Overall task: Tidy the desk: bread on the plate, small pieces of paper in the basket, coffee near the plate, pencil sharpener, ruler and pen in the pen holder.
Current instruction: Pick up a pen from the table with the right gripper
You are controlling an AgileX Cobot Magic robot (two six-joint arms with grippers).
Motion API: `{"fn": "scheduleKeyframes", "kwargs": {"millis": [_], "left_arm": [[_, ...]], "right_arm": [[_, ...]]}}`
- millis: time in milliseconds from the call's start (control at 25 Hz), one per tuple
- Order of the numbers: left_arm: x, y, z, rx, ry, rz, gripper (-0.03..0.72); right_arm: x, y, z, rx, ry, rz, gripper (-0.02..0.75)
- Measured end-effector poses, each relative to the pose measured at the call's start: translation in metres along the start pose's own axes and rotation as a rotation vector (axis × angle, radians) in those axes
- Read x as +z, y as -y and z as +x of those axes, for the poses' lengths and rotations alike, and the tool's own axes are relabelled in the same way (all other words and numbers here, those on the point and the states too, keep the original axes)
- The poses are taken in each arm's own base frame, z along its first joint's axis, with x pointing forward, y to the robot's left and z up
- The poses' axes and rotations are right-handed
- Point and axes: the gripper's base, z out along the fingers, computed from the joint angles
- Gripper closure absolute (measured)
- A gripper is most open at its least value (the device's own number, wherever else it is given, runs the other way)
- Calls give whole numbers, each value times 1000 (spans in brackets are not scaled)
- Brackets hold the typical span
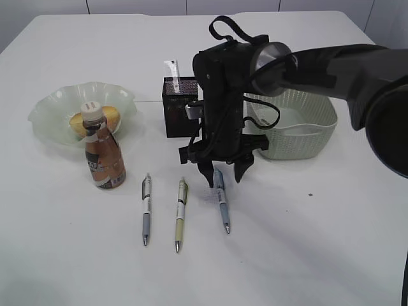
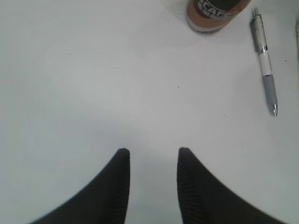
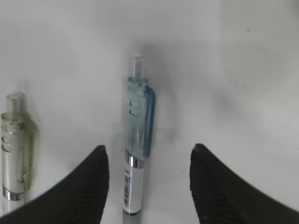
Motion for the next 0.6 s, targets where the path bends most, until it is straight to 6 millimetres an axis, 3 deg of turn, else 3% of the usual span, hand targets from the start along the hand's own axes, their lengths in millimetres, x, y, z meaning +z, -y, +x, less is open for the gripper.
{"fn": "scheduleKeyframes", "kwargs": {"millis": [600], "left_arm": [[0, 0, 0, 0, 2, 0, 434]], "right_arm": [[12, -1, 0, -3, -21, 8, 332]]}}
